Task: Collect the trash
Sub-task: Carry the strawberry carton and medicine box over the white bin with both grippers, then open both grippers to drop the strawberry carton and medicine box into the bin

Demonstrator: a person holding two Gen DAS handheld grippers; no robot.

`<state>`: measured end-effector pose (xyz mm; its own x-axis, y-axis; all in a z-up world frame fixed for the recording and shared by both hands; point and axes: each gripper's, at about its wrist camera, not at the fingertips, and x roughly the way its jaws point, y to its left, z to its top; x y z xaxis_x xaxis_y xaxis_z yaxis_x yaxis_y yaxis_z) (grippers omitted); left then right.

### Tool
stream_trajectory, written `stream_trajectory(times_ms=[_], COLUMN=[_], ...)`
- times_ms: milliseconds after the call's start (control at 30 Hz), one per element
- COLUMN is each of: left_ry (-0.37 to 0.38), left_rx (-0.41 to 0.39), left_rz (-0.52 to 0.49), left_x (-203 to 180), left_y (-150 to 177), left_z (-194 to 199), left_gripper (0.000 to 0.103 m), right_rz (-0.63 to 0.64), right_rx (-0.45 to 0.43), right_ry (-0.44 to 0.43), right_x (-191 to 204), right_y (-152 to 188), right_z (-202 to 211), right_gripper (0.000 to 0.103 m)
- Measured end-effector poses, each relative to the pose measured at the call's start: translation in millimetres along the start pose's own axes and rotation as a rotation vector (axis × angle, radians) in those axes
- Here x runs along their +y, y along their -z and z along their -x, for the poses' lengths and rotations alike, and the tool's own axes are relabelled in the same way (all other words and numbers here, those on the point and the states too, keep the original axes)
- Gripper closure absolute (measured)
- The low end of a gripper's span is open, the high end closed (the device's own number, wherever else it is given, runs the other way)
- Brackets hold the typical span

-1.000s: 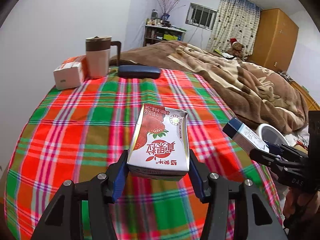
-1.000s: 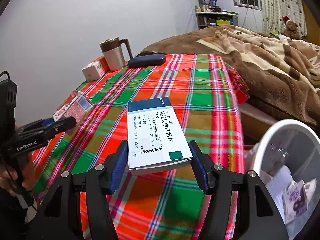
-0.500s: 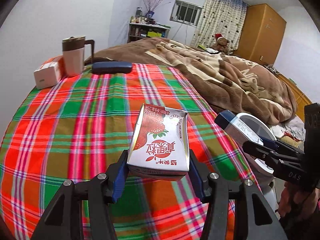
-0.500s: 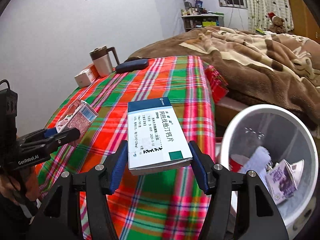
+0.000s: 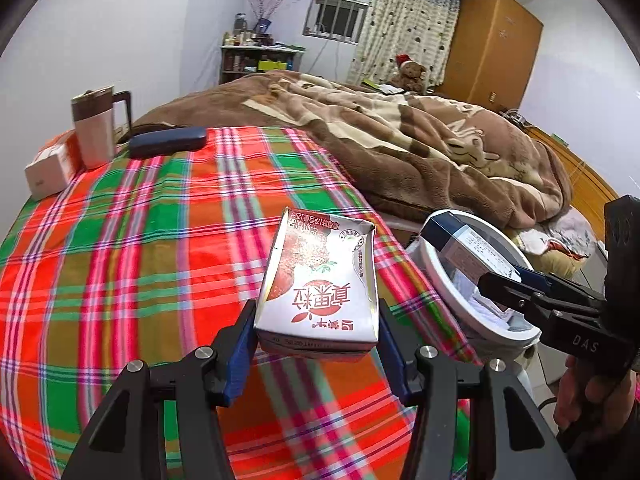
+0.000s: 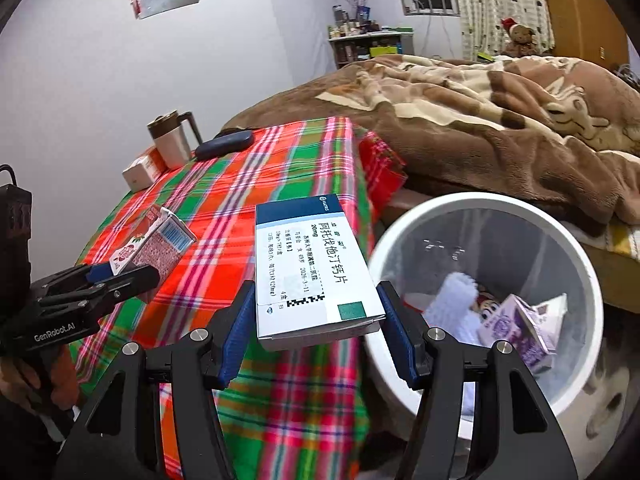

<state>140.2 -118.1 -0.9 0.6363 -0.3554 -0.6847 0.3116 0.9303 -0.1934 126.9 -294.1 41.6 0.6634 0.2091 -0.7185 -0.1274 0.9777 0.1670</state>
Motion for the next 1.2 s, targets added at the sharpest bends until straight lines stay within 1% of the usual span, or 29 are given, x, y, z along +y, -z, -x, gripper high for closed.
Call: stream_trajectory(times_ms=[667,1200], left_ry=[0.129,0.202], left_rx=[0.024,0.083], left_rz=[-0.105,-0.181], left_x=[-76.9,-124.6], left_y=[-18.7,-20.0], left_z=[-37.6,-74.9], left_gripper=[0.048,0.048], right_rz=[-0.125,-0.207], right_rx=[-0.034,-0.021], right_ry=[0.121,0.182], right_x=[-61.7,-99.7], right_y=[7.4,17.8], right_z=[23.5,28.7], right_gripper=[0.042,0.042])
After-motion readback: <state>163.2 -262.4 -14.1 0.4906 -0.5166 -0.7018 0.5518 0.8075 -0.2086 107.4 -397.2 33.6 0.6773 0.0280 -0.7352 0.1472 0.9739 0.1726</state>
